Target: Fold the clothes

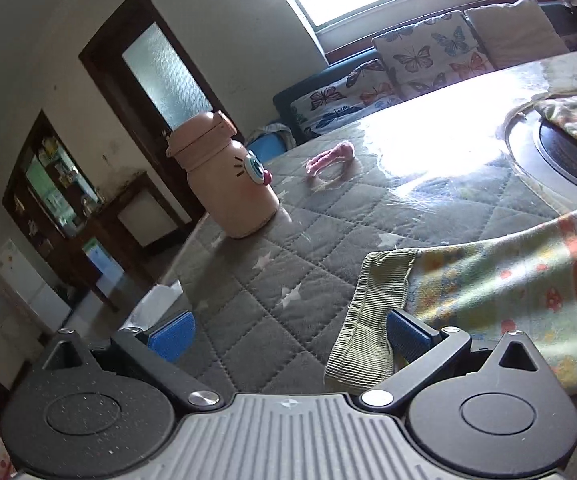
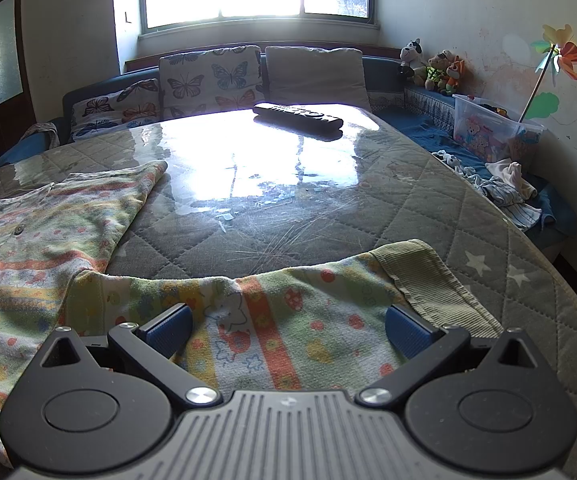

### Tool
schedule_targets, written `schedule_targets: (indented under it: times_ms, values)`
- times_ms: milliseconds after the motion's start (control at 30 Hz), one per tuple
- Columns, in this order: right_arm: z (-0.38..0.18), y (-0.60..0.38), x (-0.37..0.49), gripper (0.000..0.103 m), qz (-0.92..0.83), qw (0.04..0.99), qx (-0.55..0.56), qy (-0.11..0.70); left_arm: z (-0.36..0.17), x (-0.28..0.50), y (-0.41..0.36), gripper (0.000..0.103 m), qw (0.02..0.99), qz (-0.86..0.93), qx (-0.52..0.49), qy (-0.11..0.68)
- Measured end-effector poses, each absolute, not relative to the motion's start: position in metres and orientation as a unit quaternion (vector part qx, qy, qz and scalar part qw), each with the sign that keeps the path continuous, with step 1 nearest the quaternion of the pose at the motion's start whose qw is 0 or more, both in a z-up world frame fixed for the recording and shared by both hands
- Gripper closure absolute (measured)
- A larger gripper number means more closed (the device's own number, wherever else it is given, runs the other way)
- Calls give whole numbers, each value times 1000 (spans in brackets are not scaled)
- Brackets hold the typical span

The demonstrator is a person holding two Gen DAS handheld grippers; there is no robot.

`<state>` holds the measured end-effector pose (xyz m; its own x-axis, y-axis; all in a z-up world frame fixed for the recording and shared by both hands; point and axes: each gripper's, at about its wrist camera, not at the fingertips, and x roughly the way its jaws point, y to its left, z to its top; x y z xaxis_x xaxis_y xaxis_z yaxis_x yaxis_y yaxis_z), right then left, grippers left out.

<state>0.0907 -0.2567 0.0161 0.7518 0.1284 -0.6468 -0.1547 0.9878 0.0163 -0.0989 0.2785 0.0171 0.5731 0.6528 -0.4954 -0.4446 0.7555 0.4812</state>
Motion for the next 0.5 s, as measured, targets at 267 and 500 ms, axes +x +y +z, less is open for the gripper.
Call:
schedule_targets:
  times_ms: [267, 500]
  values:
    - [16, -257, 91, 0, 76, 936, -19, 344, 25, -106, 267, 0, 878, 309, 126, 342]
    - [16, -257, 91, 0, 75, 936, -20, 344, 44, -108, 228, 0, 908, 247, 100, 322]
